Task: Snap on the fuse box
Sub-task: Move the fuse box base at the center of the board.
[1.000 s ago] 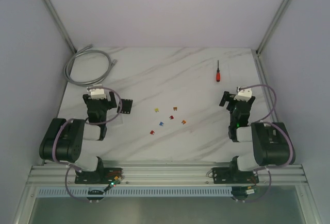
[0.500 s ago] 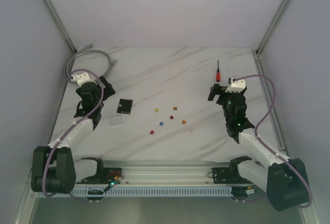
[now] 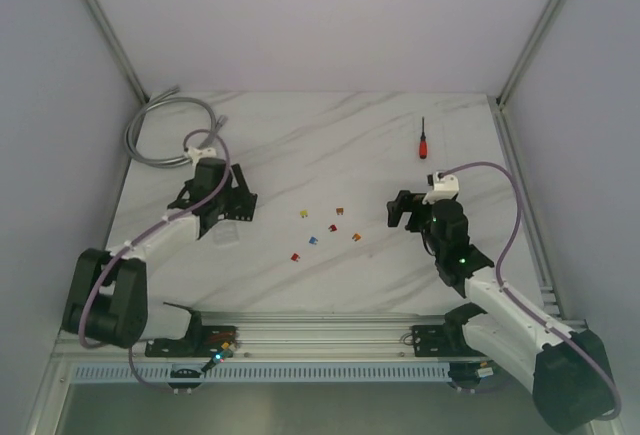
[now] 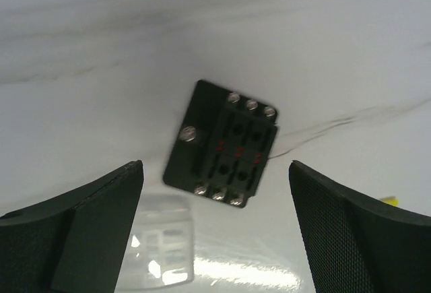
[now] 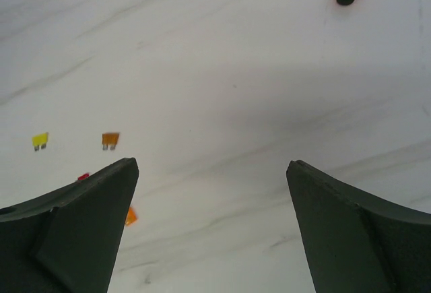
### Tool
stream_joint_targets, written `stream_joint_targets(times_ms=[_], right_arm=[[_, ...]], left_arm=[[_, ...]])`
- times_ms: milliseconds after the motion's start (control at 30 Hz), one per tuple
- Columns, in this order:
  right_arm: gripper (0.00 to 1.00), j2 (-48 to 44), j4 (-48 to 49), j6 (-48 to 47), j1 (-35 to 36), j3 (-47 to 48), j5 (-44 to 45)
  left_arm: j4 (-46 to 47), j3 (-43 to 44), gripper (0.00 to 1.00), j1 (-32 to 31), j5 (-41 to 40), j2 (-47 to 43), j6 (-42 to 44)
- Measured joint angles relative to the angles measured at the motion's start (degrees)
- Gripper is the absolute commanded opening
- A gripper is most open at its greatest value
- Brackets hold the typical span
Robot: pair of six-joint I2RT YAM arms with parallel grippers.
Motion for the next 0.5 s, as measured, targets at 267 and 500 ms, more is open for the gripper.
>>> stream_joint_targets(times_ms=[267,500], right_arm=[[1.00,-1.9,-0.2,1.1,0.3,-1.7,-2.1],[1.00,-2.0,-0.2,2.1,0.3,-1.7,-3.5]], left_arm=[[-1.2,9.7,0.84,-6.5,-4.3,10.4,5.9],[-4.5,10.5,0.73,-8.0,-6.5,15.6,7.8]])
